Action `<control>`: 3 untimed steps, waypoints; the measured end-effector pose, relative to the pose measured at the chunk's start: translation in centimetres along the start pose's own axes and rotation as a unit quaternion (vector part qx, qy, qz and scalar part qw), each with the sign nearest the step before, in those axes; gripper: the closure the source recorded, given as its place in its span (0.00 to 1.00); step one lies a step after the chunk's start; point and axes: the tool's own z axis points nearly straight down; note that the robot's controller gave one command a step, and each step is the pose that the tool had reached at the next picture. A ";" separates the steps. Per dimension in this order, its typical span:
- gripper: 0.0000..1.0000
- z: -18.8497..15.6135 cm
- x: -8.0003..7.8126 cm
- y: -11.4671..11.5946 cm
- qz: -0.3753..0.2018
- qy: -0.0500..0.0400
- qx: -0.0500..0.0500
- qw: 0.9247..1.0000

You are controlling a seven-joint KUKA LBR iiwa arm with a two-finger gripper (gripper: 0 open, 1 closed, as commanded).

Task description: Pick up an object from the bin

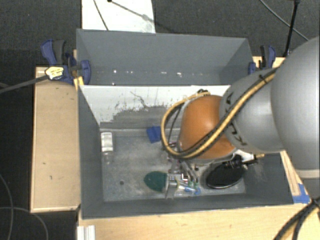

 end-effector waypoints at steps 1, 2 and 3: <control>0.00 0.1 0.0 -0.8 0.090 0.002 0.001 0.996; 0.00 3.2 0.7 -0.7 0.160 0.004 0.001 0.987; 0.00 3.1 0.5 0.9 0.301 0.000 0.001 0.954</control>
Offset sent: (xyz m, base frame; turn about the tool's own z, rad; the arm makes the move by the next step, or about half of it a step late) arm -0.0013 -0.0075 -0.0009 0.1811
